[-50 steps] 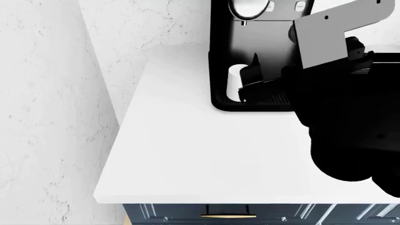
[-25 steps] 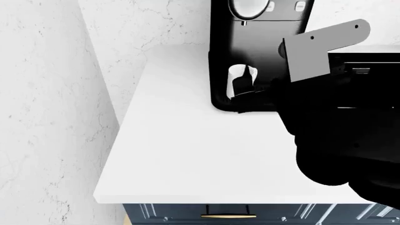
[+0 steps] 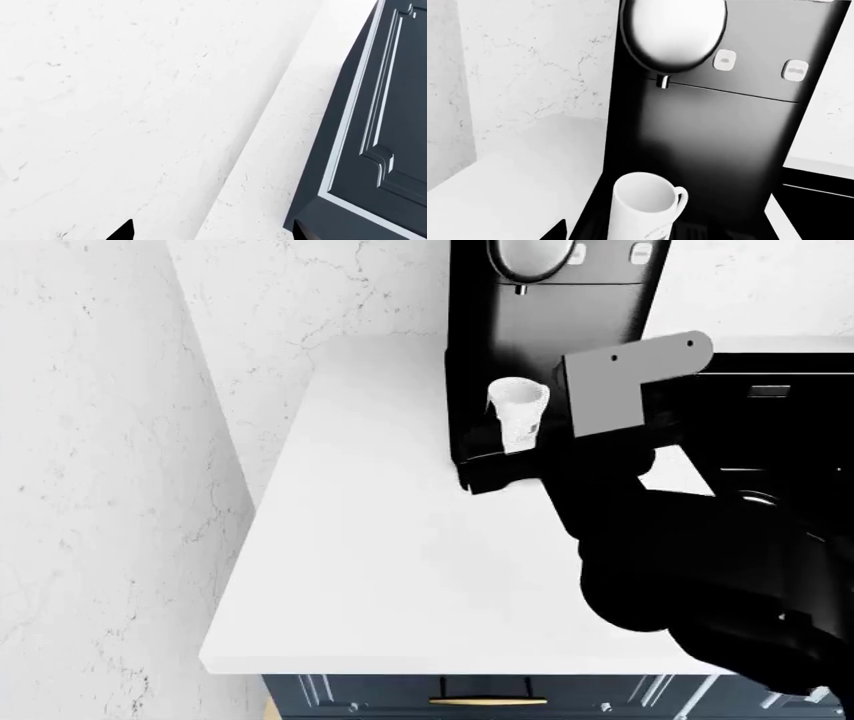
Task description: Pick the mug from under the coffee machine dispenser and place it on the counter.
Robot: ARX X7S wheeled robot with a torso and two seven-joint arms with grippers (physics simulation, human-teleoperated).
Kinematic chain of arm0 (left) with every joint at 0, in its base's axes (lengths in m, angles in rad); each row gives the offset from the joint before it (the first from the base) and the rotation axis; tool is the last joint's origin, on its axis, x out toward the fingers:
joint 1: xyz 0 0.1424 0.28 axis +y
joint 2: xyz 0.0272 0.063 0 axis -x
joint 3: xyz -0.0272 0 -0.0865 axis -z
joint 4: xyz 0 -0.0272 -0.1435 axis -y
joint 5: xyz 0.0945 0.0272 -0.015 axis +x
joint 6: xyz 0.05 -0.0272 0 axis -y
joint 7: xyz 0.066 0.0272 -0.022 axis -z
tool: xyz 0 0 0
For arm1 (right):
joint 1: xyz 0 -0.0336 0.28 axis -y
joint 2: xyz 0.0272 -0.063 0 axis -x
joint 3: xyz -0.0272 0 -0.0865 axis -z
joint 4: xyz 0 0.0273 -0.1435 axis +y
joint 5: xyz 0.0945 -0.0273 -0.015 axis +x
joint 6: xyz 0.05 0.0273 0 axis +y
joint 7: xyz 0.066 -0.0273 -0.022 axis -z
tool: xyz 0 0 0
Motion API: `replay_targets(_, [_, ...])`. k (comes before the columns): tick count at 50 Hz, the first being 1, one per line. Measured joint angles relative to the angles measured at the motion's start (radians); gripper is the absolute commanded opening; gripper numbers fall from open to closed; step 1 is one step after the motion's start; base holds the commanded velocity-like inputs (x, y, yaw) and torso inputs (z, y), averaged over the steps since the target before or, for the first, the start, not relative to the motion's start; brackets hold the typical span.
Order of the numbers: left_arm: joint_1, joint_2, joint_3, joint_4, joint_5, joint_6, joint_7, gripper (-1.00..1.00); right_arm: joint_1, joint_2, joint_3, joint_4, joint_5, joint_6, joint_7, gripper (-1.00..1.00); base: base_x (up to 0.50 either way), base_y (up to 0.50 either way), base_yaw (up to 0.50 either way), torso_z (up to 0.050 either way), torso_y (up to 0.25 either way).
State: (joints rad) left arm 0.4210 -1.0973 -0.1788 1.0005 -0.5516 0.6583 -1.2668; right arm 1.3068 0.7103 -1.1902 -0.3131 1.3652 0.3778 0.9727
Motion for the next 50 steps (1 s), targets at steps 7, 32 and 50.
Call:
replay_targets(7, [-0.003, 0.002, 0.003, -0.001, 0.000, -0.002, 0.001, 1.00, -0.018, -0.025, -0.005, 0.033, -0.022, -0.017, -0.006, 1.00, 0.00, 0.00, 0.00, 0.000, 0.000])
replay_targets(32, [0.001, 0.012, -0.001, -0.001, -0.002, -0.003, 0.007, 1.00, -0.068, -0.105, -0.020, 0.171, -0.083, -0.056, -0.003, 1.00, 0.00, 0.00, 0.00, 0.000, 0.000])
replay_targets(50, [0.005, 0.016, -0.007, -0.001, -0.005, -0.002, 0.010, 1.00, -0.100, -0.151, -0.024, 0.262, -0.113, -0.086, -0.011, 1.00, 0.00, 0.00, 0.00, 0.000, 0.000])
